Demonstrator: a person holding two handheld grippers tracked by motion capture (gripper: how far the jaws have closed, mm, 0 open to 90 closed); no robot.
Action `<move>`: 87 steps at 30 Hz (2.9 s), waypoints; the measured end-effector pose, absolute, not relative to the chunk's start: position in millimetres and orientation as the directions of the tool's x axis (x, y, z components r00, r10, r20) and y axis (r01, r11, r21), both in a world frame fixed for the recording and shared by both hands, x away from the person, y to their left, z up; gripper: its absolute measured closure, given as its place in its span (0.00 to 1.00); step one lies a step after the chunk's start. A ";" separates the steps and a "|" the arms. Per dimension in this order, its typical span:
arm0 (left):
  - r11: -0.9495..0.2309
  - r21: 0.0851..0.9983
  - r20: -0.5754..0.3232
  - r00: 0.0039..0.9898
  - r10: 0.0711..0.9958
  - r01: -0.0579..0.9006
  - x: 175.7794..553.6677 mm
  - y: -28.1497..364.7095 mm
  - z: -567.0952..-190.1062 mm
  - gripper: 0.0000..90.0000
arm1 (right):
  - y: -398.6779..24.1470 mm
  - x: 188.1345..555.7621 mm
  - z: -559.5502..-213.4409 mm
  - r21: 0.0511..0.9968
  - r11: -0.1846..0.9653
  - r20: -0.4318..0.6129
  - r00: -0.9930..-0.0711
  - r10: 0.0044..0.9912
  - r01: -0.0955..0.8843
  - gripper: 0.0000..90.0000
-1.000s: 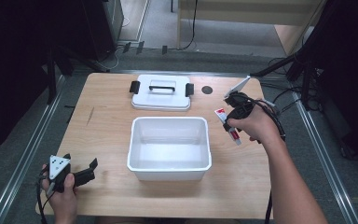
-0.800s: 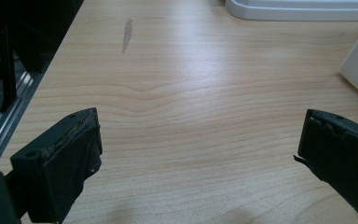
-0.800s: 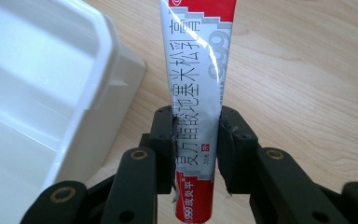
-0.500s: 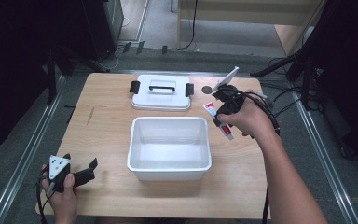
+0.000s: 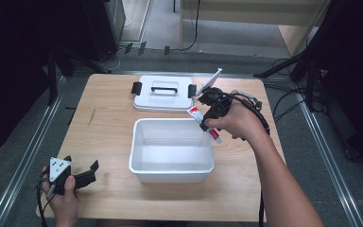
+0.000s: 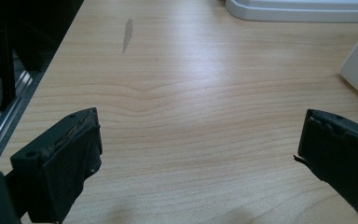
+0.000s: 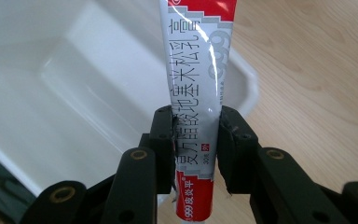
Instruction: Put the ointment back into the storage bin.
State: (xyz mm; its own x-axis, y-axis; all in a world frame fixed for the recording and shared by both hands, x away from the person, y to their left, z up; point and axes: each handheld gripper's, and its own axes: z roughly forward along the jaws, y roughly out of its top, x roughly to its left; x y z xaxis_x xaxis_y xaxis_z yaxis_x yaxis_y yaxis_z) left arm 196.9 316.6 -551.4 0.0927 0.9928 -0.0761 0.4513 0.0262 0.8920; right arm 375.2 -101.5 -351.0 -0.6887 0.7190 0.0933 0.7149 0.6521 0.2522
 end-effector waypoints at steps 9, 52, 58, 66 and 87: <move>0.026 0.892 -0.076 0.093 0.993 0.451 196.9 316.5 -551.5 0.00 | -76.6 352.6 -353.1 0.329 0.881 0.025 -0.936 0.350 0.339 0.78; 0.025 0.891 -0.076 0.094 0.993 0.454 196.9 316.6 -551.4 0.00 | -62.5 334.1 -421.0 0.155 0.987 -0.005 -0.998 0.055 0.053 0.78; 0.029 0.891 -0.079 0.092 0.993 0.453 196.8 316.8 -551.5 0.00 | -55.9 331.8 -429.3 0.100 0.994 -0.023 -0.999 0.040 0.038 0.78; 0.029 0.890 -0.081 0.094 0.992 0.455 197.0 317.2 -551.4 0.00 | -48.8 330.9 -437.6 0.053 0.998 -0.027 -0.999 0.029 0.028 0.78; 0.030 0.888 -0.082 0.094 0.992 0.458 197.1 317.5 -551.3 0.00 | -40.4 329.6 -455.2 -0.015 1.000 -0.030 -1.000 -0.007 -0.007 0.78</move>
